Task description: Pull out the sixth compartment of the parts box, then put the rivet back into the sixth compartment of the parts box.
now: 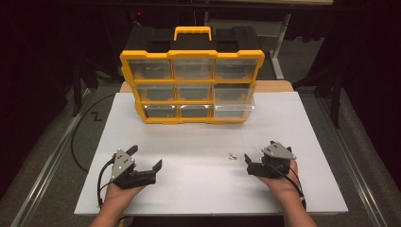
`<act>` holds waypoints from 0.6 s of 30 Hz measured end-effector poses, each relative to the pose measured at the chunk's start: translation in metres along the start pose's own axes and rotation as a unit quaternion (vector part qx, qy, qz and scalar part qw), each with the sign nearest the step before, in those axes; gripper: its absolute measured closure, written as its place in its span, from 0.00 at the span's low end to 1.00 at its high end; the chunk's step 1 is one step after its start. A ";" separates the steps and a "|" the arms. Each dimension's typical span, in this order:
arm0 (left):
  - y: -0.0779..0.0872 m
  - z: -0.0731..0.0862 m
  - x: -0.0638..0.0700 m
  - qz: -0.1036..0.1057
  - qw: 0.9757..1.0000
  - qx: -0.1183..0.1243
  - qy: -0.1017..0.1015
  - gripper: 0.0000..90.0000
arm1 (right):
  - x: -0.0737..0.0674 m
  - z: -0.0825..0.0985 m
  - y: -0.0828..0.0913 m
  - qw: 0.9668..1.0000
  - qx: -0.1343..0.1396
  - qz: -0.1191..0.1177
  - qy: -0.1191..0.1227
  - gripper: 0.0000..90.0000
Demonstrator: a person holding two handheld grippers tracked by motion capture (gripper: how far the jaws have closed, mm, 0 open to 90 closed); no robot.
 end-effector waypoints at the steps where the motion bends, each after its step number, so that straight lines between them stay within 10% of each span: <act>1: 0.000 0.000 0.000 0.000 1.000 0.000 0.000 0.01 | 0.001 0.001 0.000 1.000 -0.004 0.000 -0.001 0.02; 18: -0.005 0.000 0.001 0.002 1.000 -0.004 -0.003 0.00 | 0.010 0.007 -0.004 0.995 -0.092 -0.025 -0.014 0.01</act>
Point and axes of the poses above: each handheld gripper's, and its own axes: y roughly backward along the jaws, z roughly out of its underside, x roughly to its right, the point moved 2 cm from there along -y, roughly forward along the jaws, and after that the axes turned 8 degrees about -x, right-handed, at the moved point
